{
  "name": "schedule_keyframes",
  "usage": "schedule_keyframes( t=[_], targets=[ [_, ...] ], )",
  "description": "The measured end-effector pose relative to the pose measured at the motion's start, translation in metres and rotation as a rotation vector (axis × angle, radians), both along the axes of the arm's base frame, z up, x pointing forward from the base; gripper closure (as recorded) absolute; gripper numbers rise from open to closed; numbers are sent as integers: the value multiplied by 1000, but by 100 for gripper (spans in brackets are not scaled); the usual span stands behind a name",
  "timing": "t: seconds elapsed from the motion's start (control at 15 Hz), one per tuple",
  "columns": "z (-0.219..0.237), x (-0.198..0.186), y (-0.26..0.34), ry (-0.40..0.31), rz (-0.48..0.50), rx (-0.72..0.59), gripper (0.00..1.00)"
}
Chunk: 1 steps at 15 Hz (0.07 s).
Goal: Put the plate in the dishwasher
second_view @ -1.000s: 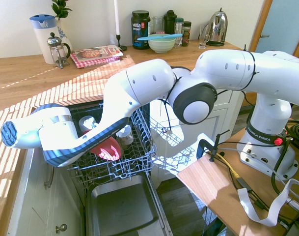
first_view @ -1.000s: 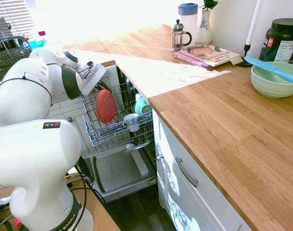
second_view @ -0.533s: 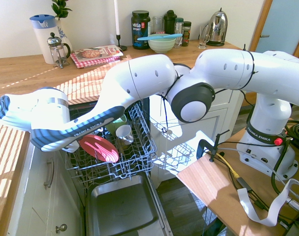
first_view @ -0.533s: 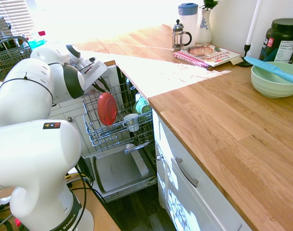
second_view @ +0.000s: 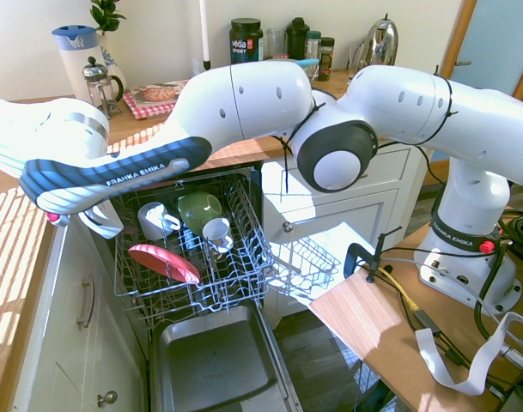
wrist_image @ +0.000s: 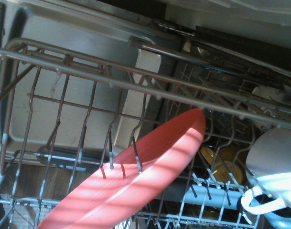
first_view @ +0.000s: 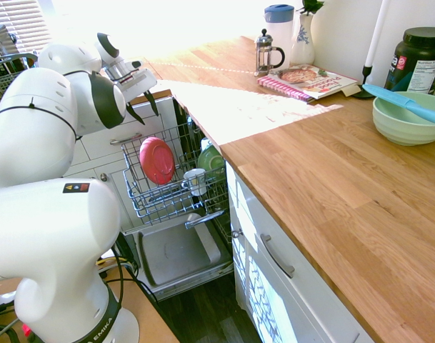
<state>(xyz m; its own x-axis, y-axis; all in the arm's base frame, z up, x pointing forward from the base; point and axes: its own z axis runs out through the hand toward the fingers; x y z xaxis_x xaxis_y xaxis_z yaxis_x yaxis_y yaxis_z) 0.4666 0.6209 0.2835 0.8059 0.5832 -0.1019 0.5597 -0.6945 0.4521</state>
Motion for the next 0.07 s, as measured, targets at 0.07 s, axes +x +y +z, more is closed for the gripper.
schedule_keyframes(
  t=[0.07],
  targets=[
    [18,9,-7,-3,-19,19,0]
  ],
)
